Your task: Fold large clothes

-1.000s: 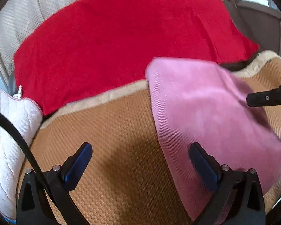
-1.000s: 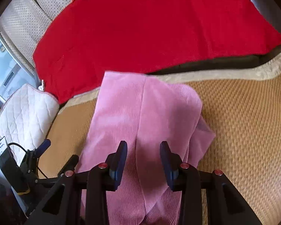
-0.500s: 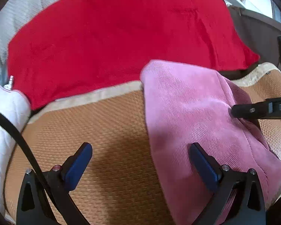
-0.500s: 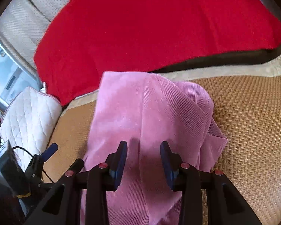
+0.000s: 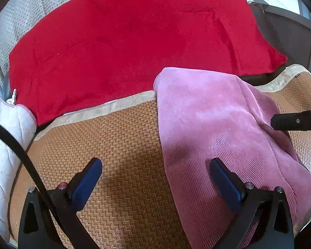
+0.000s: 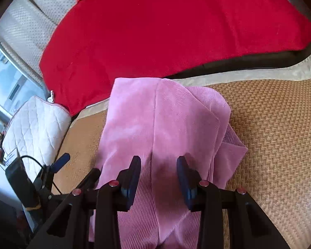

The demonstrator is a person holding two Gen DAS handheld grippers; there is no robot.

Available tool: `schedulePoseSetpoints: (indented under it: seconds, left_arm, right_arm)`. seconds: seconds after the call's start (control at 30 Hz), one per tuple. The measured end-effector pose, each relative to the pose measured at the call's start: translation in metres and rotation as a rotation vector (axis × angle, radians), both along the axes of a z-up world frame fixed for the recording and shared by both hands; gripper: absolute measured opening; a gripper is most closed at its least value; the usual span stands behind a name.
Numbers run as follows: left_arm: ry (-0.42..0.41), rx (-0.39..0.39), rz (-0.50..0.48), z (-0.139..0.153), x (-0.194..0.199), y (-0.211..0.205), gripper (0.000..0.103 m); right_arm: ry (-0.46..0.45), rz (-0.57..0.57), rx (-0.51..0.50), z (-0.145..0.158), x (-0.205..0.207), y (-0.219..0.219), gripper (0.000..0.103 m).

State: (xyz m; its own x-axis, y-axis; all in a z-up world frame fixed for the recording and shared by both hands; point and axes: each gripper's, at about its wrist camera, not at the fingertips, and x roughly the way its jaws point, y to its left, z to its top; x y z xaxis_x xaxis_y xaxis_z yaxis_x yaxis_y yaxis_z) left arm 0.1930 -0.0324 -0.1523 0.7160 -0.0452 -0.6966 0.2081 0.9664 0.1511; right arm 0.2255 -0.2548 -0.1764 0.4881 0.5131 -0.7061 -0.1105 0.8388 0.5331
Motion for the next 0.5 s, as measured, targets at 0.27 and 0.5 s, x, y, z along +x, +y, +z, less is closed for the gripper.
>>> schedulePoseSetpoints:
  seconds: [0.27, 0.5]
  left_arm:
    - [-0.001, 0.017, 0.003, -0.005, 0.0, 0.001, 0.103]
    - [-0.005, 0.016, 0.0, -0.006, 0.002, 0.007, 0.103]
  right_arm:
    - [0.052, 0.029, -0.055, -0.023, -0.002, 0.013, 0.04]
    - [0.044, 0.021, -0.042, -0.018, -0.003, 0.011, 0.04]
